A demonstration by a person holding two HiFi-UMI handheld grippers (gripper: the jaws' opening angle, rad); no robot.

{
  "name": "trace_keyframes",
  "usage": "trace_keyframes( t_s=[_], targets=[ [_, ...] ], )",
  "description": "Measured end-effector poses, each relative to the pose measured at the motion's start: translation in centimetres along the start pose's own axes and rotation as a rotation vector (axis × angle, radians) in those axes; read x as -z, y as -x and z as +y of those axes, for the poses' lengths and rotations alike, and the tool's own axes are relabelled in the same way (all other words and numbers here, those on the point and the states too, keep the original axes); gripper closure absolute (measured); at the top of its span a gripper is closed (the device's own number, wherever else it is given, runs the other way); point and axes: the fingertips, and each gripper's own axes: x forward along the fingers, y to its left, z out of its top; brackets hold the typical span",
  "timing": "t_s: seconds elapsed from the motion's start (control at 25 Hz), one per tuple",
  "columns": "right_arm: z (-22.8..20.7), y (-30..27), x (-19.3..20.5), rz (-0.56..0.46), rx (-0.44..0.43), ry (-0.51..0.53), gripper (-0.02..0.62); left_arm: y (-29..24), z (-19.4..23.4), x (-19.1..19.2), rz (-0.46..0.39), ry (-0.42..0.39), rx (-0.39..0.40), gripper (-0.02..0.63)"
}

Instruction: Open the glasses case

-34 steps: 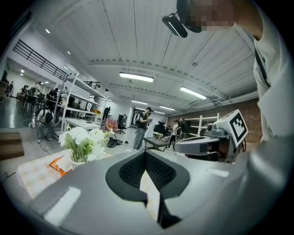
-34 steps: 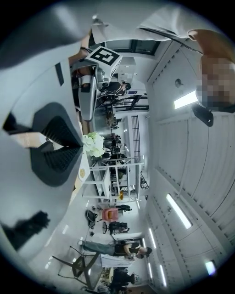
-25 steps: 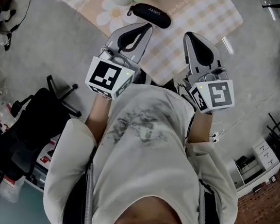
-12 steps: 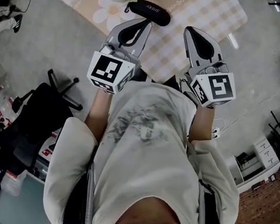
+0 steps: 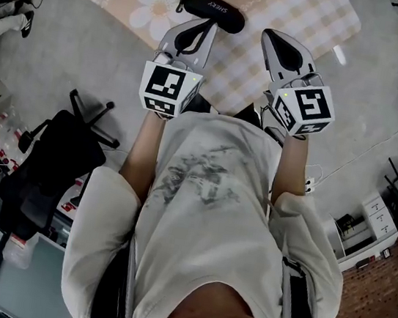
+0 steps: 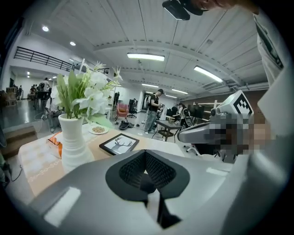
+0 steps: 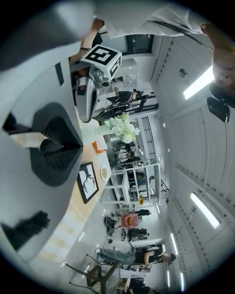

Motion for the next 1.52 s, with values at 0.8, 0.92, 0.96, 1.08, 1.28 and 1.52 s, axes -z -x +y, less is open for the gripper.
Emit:
trace_keyframes(
  t_s=[0.8, 0.92, 0.96, 1.08, 1.28, 1.52],
  targets=[
    [-1.1, -6.2, 6.1, 0.108, -0.081, -0.022, 0.578, -4.6, 2.9, 5.1, 0.081, -0.006, -0.064, 0.601],
    [-1.1, -7.4, 6.9, 0.124, -0.095, -0.022, 0.578, -5.2, 3.2, 5.3, 0.084, 0.001, -0.062, 0.601],
    [-1.1, -7.8, 7.2, 0.131, -0.099, -0.020, 0.578, -5.4, 3.3, 5.4, 0.087, 0.002, -0.061, 0.601],
    [-1.1, -8.8, 7.9, 0.150, -0.106, -0.020, 0.578, -5.8, 3.6, 6.0, 0.098, 0.006, -0.063, 0.601],
    [-1.0, -9.8, 8.9, 0.171, -0.114, -0.022, 0.578, -6.0, 3.9, 6.4, 0.108, 0.018, -0.065, 0.601],
    [-0.2, -10.2, 10.4, 0.211, -0.137, -0.007, 0.578, -6.5, 3.9, 6.8, 0.121, 0.032, -0.059, 0.601]
  ],
)
